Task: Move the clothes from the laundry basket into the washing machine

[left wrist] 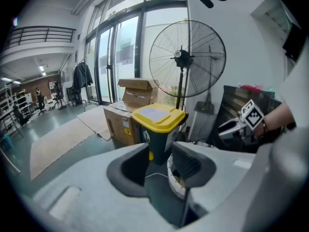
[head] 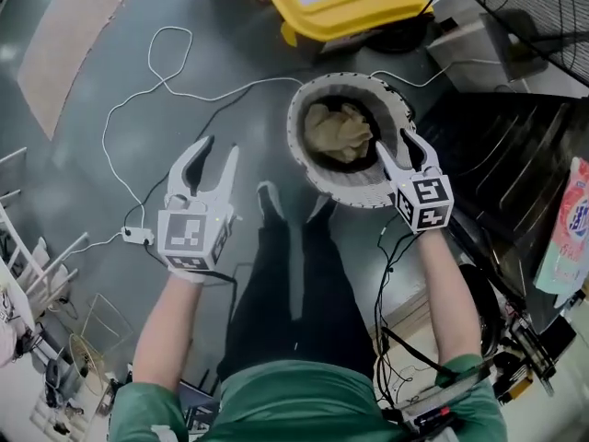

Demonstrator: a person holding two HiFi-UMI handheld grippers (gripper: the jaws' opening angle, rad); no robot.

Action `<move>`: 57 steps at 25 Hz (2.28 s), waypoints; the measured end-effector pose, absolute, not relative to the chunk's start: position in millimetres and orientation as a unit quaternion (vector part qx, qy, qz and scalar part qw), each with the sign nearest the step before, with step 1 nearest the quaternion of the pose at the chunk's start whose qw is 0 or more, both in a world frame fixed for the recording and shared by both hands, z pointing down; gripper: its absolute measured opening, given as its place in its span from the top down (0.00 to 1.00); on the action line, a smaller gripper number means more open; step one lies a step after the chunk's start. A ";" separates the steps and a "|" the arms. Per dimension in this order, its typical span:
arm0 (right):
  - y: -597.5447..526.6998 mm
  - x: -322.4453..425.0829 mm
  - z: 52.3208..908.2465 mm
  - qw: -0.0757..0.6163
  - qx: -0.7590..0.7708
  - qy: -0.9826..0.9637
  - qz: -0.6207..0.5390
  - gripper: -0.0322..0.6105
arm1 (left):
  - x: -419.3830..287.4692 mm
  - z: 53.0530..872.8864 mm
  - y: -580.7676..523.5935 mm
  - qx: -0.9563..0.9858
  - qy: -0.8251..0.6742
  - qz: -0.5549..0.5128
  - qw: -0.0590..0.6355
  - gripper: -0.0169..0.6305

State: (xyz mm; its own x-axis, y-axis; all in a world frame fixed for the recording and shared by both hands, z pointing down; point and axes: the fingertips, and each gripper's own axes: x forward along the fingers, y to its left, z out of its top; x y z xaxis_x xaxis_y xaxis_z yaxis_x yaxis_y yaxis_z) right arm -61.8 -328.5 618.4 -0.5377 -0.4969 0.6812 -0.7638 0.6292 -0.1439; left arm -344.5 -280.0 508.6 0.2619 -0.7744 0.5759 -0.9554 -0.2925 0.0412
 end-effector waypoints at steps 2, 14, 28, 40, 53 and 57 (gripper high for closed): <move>-331.0 -65.6 644.5 0.311 0.363 -0.849 0.225 0.61 | -348.9 529.2 -280.9 0.769 -0.561 0.230 0.201 0.74; -309.0 -89.8 839.7 0.434 0.243 -0.835 0.235 0.43 | -352.6 640.7 -266.0 0.773 -0.537 0.244 0.232 0.74; -307.8 -105.2 1050.1 0.516 0.191 -0.790 0.272 0.19 | -366.1 749.5 -264.8 0.763 -0.537 0.252 0.255 0.74; -303.0 -93.2 1206.7 0.574 0.187 -0.743 0.289 0.04 | -396.6 838.3 -289.4 0.769 -0.541 0.255 0.227 0.74; -296.0 -95.2 1270.1 0.618 0.193 -0.716 0.261 0.16 | -405.0 861.8 -293.1 0.769 -0.546 0.254 0.212 0.78; -278.2 -101.3 1253.7 0.635 0.154 -0.726 0.216 0.68 | -404.4 852.3 -285.2 0.768 -0.546 0.254 0.217 0.79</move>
State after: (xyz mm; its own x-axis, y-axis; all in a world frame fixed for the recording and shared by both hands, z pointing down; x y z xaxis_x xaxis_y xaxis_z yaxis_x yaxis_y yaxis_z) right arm -101.3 -278.2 1253.7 -0.1462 0.0506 0.9880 -0.4981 0.8591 -0.1177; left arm -404.4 -285.2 852.3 0.2755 -0.7287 0.6270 -0.9491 -0.3097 0.0571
